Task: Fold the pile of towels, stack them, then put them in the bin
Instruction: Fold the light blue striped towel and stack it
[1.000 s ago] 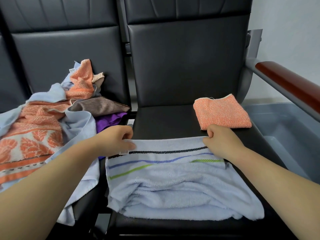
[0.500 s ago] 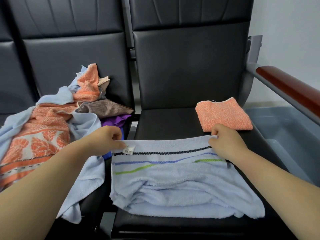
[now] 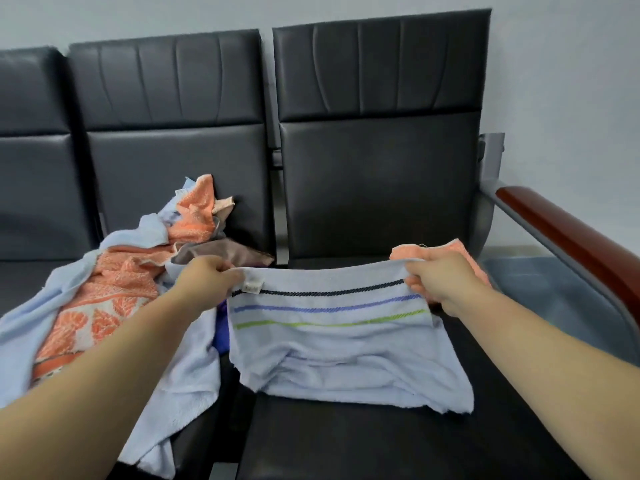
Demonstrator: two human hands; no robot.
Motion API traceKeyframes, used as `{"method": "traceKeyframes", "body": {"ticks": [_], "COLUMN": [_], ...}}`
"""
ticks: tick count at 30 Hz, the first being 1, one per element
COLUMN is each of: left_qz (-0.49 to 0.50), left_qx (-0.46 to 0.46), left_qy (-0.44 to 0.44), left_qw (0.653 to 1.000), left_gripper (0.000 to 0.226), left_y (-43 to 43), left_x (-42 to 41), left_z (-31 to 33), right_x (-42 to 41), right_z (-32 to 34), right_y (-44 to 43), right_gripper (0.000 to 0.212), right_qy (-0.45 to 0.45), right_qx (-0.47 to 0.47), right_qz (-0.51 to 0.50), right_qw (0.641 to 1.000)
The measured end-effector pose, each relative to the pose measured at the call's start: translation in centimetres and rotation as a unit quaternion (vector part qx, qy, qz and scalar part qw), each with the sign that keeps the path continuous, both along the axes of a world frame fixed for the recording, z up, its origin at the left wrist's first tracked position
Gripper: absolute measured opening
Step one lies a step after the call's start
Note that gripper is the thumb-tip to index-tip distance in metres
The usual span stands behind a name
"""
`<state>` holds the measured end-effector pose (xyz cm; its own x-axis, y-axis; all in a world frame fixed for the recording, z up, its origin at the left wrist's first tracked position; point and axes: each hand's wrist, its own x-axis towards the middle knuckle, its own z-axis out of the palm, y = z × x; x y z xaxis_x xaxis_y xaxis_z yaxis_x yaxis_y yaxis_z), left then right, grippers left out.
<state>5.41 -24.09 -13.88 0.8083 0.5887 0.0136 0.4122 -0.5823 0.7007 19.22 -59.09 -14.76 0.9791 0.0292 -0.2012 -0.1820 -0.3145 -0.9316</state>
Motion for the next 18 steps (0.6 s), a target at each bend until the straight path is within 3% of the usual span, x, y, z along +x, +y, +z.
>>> {"method": "traceKeyframes", "body": {"ticks": [4,8,11,14,18], "left_qz": [0.039,0.04,0.023,-0.008,-0.09], "left_qx": [0.066,0.088,0.084,0.095,0.126], "left_qy": [-0.128,-0.257,-0.288,-0.215,-0.011], "left_qw": [0.989,0.962,0.954,0.972,0.988], "left_gripper": [0.019,0.008,0.009,0.016,0.017], "left_y": [1.3,1.9,0.7,0.5,1.2], "left_x": [1.4,1.7,0.4,-1.5,-3.8], "left_z": [7.9,14.0,14.0,10.4,2.8], "right_x": [2.1,2.5,2.3,0.6,-2.3], "right_z": [7.2,13.8,14.4,11.4,4.4], "right_y": [2.0,2.0,0.9,-0.9,-3.5], "right_gripper": [0.006,0.012,0.009,0.012,0.006], "right_qy": [-0.121,-0.246,-0.25,-0.206,-0.128], "right_qx": [0.068,0.102,0.116,0.058,-0.092], "right_qz": [-0.006,-0.016,-0.004,0.048,0.185], "right_qw": [0.99,0.964,0.961,0.976,0.97]}}
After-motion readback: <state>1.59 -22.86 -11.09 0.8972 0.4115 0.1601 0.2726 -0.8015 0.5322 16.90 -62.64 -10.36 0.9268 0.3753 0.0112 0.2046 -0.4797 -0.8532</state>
